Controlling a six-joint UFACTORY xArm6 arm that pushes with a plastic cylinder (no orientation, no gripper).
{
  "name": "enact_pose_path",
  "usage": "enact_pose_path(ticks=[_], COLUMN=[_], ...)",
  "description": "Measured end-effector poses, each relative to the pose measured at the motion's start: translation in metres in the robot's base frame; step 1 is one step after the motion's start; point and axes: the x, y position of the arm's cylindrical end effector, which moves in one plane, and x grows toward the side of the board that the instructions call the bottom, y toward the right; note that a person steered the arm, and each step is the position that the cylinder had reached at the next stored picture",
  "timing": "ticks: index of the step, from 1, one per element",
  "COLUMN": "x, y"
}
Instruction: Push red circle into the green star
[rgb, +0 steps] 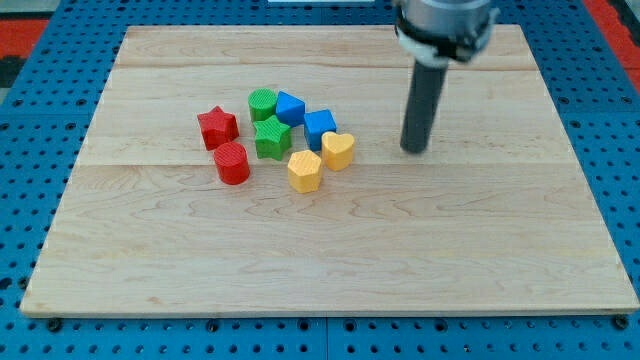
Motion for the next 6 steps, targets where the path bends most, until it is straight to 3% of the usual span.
enact_pose_path(ticks=[1, 3, 4, 5, 6], x=[0.065, 0.05, 0.02, 0.008, 0.006], y=[-0.057, -0.232, -0.227, -0.132, -0.122])
